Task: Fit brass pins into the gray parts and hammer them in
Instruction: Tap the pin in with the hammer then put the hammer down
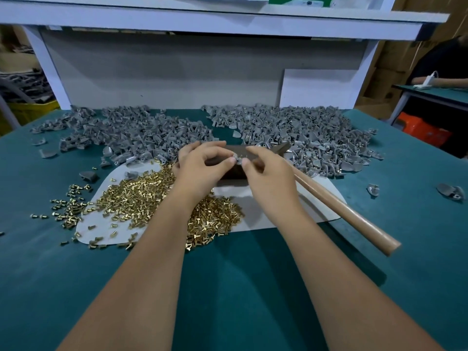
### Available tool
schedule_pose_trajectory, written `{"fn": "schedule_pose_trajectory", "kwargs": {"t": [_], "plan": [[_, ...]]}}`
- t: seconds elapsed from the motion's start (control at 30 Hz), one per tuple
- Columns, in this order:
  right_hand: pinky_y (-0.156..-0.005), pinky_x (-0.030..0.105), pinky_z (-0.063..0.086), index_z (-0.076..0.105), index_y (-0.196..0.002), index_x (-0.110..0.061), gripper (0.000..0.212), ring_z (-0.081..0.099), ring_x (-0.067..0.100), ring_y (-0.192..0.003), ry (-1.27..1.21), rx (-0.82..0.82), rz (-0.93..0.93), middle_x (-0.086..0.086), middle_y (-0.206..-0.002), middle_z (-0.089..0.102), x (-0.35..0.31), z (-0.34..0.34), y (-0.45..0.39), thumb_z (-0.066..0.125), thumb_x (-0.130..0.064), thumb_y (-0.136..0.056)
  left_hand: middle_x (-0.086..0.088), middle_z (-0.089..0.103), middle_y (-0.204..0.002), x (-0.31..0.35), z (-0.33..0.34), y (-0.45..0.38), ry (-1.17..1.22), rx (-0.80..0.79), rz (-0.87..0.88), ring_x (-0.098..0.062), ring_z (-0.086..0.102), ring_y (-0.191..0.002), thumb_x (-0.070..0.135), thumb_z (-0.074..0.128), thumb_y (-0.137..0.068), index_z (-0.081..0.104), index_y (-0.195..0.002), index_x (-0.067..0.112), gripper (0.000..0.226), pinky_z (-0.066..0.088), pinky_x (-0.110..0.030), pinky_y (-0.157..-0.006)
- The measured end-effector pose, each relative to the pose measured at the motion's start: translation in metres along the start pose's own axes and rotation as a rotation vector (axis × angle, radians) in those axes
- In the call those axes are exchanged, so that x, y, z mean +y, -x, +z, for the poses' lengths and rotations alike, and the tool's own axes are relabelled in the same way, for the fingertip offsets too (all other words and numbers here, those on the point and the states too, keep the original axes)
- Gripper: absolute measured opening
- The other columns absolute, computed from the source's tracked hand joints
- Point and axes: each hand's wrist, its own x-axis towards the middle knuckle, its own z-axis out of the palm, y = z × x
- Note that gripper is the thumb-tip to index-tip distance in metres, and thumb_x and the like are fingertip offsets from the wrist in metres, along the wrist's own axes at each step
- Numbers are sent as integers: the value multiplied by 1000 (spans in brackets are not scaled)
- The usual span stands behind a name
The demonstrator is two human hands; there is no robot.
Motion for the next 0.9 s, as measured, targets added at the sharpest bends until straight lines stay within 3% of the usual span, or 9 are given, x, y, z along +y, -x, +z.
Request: {"fn": "schedule_pose_trajectory", "kwargs": {"t": [0.1, 0.27, 0.33, 0.37, 0.43, 0.53, 0.63, 0.73, 0.9], "plan": [[-78, 26, 52, 67, -96, -28, 12, 62, 3, -85, -108, -5, 38, -15, -88, 67, 1, 6, -1, 60, -20, -91, 35, 56, -115, 2, 0, 1, -16, -34, 45, -12, 24, -136, 36, 71, -86, 66, -80, 52, 17, 16, -52, -116], [-65, 23, 48, 66, -81, -31, 18, 62, 5, -79, -118, 38, 184, -15, -81, 67, 3, -5, -17, 61, -15, -88, 38, 53, -107, -1, 2, -1, -24, 4, 35, -9, 26, -134, 37, 71, -86, 66, -82, 52, 17, 18, -54, -116], [-68, 27, 51, 68, -93, -30, 18, 63, 10, -83, -120, 111, 237, -8, -96, 69, 4, -18, -35, 60, -14, -90, 38, 51, -107, -2, 2, -1, 1, 37, 12, -8, 27, -134, 36, 69, -88, 67, -81, 51, 17, 19, -53, -117], [-73, 29, 52, 65, -111, -27, 23, 62, 10, -89, -144, 147, 251, -6, -111, 67, 4, -26, -45, 57, -15, -93, 34, 53, -111, -3, 2, -2, 13, 48, 2, -9, 28, -134, 36, 69, -89, 68, -80, 50, 17, 21, -53, -117], [-87, 36, 50, 38, -143, -28, 49, 55, 12, -109, -143, 202, 289, -4, -138, 49, 9, -34, -59, 50, -19, -97, 23, 58, -118, -6, 3, -3, 27, 69, -1, -12, 33, -133, 35, 68, -90, 69, -79, 48, 17, 25, -51, -115], [-113, 50, 26, 21, -150, -29, 61, 28, 21, -139, 100, 295, 328, -2, -152, 29, 18, -21, -55, 50, -25, -96, 24, 57, -112, -9, 5, -7, 7, 93, -13, -11, 37, -130, 35, 67, -90, 69, -78, 48, 17, 28, -49, -114], [-111, 41, 22, 36, -142, -25, 57, 33, 21, -131, 372, 320, 169, 1, -140, 40, 20, 1, -38, 58, -23, -89, 31, 55, -104, -11, 6, -8, -32, 94, -4, -7, 35, -123, 34, 65, -91, 67, -77, 48, 20, 27, -50, -113], [-105, 36, 27, 45, -133, -23, 48, 38, 19, -121, 442, 309, -61, 1, -127, 46, 11, 11, -29, 58, -20, -87, 20, 62, -108, -10, 5, -9, -26, 98, -25, -18, 45, -124, 28, 62, -92, 66, -78, 48, 25, 35, -51, -109], [-87, 33, 44, 63, -114, -15, 27, 49, 17, -99, 361, 105, -364, 1, -106, 60, -9, 24, -10, 52, -12, -90, 5, 67, -107, -20, -23, -11, -169, 346, -218, -36, 62, -107, 3, 51, -85, 66, -113, 43, 51, 50, -56, -95]]}}
